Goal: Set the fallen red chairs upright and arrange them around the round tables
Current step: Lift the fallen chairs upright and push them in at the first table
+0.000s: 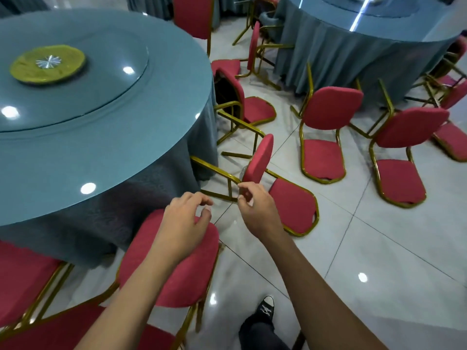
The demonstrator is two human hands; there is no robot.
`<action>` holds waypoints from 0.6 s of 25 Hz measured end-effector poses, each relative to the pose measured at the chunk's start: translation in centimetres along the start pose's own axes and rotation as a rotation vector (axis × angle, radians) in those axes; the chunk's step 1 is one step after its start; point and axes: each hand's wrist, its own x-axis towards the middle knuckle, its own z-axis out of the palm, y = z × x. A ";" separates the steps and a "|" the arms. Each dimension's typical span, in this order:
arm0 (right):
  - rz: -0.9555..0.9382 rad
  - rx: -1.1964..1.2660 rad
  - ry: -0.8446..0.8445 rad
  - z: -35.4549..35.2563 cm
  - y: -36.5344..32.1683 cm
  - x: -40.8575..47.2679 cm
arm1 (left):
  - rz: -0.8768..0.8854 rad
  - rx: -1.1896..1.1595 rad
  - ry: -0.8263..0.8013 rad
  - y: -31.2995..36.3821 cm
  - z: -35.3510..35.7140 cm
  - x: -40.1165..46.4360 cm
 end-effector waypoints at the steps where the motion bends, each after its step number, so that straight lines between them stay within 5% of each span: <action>1: -0.004 -0.001 -0.003 -1.6 1.7 0.8 | -0.005 -0.005 0.001 1.5 1.5 0.9; 15: 0.099 -0.008 0.125 -23.7 21.4 12.2 | 0.134 -0.021 -0.067 21.7 20.0 17.6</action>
